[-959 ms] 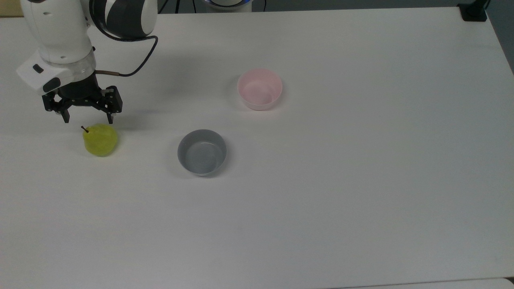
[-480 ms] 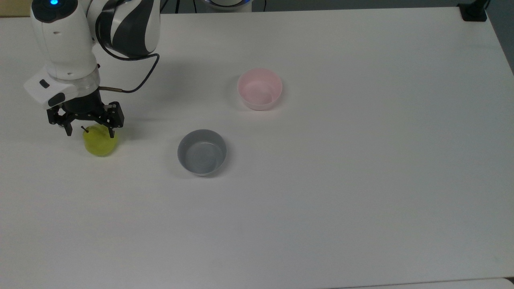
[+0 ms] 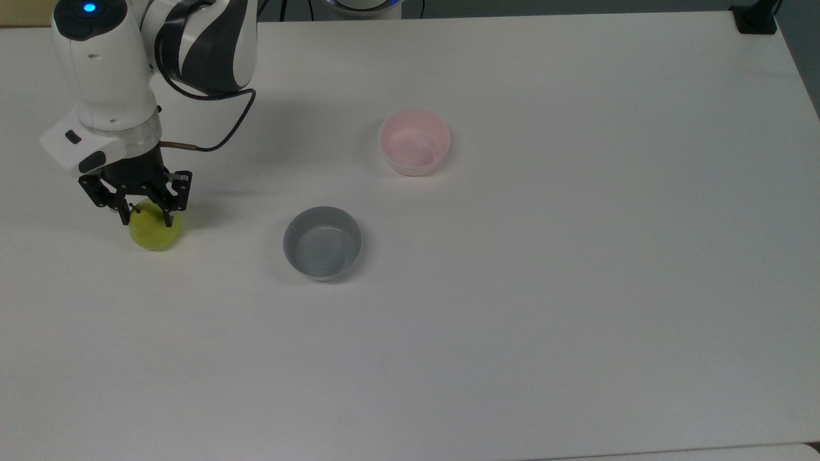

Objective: Place the pear in the bowl
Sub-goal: 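Lower the gripper around the pear and close on it, then lift the pear and carry it toward the pink bowl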

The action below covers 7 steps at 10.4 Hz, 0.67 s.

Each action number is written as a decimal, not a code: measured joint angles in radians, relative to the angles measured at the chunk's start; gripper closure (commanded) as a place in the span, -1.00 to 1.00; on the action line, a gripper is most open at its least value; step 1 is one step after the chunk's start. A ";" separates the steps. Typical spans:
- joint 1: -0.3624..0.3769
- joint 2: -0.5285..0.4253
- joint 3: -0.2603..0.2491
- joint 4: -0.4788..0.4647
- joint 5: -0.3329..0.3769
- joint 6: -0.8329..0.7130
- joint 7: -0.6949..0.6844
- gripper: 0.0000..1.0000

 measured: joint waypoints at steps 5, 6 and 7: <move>0.000 -0.002 0.001 0.002 0.010 0.000 0.002 1.00; 0.000 -0.003 0.001 0.002 0.010 0.000 0.002 1.00; 0.000 -0.004 0.001 0.002 0.010 0.000 0.002 1.00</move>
